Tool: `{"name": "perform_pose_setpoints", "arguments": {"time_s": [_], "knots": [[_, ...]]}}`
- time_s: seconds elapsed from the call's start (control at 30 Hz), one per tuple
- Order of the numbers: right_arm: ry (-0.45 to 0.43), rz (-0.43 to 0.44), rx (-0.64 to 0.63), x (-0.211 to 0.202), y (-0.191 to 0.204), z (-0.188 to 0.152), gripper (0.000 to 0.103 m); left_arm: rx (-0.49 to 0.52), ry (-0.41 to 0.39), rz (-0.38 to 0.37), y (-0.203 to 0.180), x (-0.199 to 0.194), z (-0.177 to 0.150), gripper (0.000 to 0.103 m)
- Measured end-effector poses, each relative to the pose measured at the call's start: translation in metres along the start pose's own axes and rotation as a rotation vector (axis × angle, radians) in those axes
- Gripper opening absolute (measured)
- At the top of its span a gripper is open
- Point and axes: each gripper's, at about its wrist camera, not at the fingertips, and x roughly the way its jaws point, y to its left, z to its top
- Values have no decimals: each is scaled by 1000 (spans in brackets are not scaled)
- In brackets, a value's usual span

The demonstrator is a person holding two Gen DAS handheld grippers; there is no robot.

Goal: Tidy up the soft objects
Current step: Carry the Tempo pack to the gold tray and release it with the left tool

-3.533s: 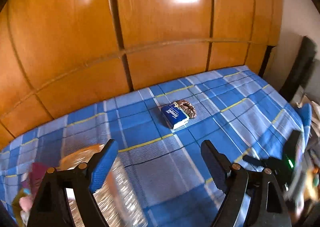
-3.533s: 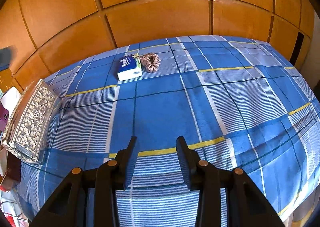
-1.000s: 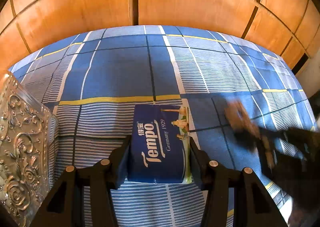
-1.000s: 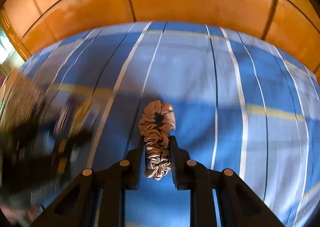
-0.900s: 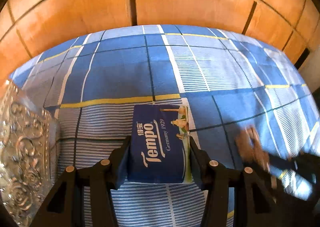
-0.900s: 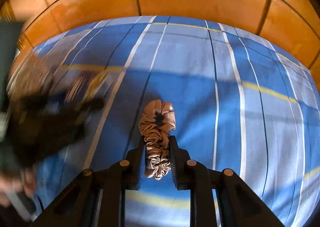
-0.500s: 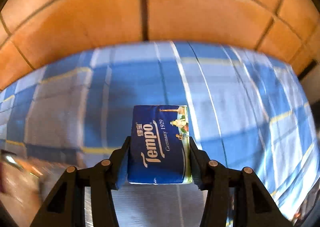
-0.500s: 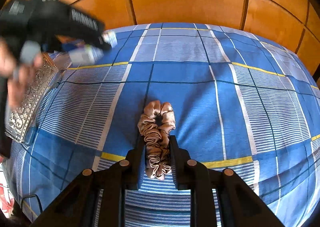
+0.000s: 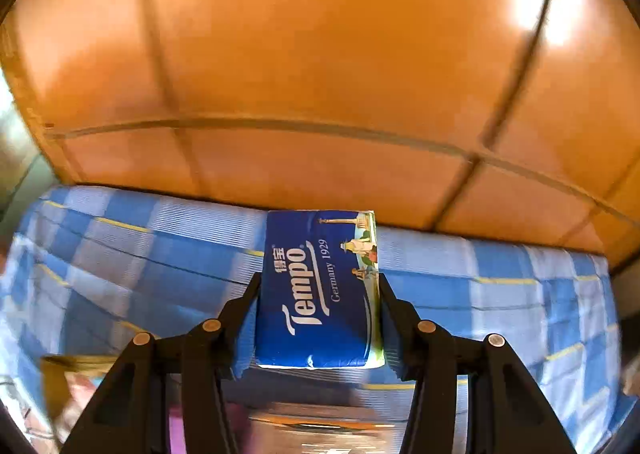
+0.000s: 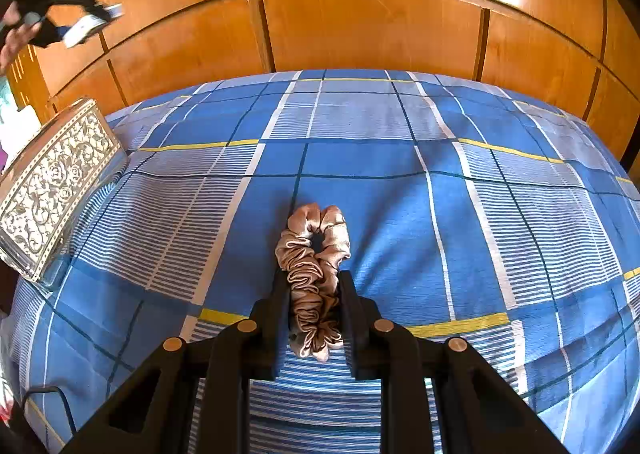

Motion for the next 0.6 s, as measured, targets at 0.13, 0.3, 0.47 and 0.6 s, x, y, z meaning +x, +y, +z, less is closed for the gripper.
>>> {"name": "perform_pose_setpoints", "arguments": {"time_s": [0.13,0.3,0.47,0.6], "knots": [[-3,-10,-9,0,1,-1,21,-55,-28,97,74,-11,-4,52],[-4,-23,-18,0,3,-1,21,-126,-23,149,160,-21,-43,52],[-3,-46,-34,0,7,-2,21,-202,-28,140,215,-35,-87,52],[-4,-61,-41,0,9,-2,21,-234,-45,121,238,-55,-129,52]]}}
